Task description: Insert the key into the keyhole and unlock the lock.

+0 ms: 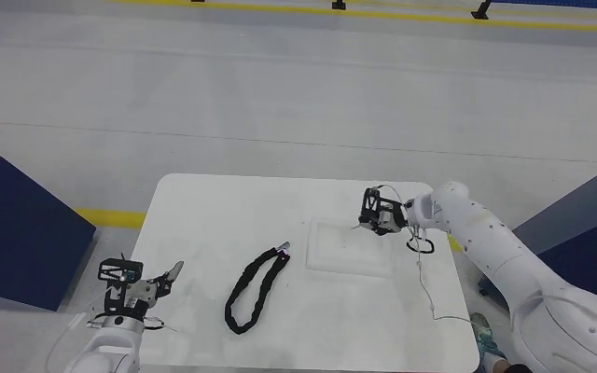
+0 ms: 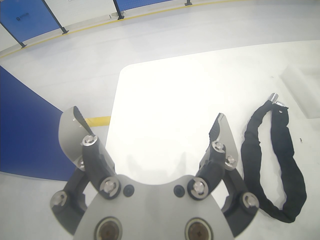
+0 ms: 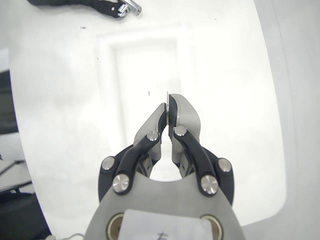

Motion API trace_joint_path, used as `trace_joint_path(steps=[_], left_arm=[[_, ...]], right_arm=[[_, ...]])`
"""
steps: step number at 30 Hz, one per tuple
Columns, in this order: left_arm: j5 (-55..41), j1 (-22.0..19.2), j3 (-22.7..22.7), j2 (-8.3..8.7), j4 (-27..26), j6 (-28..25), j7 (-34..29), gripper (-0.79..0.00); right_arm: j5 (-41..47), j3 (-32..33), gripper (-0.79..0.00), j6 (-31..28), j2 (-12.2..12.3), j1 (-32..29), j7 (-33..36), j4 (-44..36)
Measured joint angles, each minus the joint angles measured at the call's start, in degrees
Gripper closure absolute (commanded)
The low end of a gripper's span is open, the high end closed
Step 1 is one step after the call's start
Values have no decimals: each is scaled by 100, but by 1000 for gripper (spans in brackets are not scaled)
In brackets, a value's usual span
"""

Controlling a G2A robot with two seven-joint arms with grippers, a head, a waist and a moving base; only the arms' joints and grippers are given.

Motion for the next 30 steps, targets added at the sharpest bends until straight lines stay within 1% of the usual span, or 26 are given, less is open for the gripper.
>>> trace_joint_path(steps=[4, 7, 11, 17, 21, 26, 30], left_arm=[[0, 0, 0, 0, 0, 0, 0, -785], [0, 0, 0, 0, 0, 0, 0, -785], [0, 0, 0, 0, 0, 0, 0, -785], [0, 0, 0, 0, 0, 0, 0, -785], [0, 0, 0, 0, 0, 0, 0, -785], [0, 0, 0, 0, 0, 0, 0, -785], [0, 0, 0, 0, 0, 0, 0, -785]], right_arm=[[1294, 141, 0, 0, 221, -269, 416, 114], [2380, 290, 0, 0, 401, -429, 916, 62], [3880, 538, 0, 0, 663, -653, 1753, -178], [5820, 923, 0, 0, 1017, -1019, 2966, -602], [6904, 1161, 0, 42, 1244, -1327, 3613, -868], [8217, 1499, 0, 401, 1538, -1752, 4416, -1274], [9006, 1813, 0, 566, 1771, -2101, 4916, -1611]])
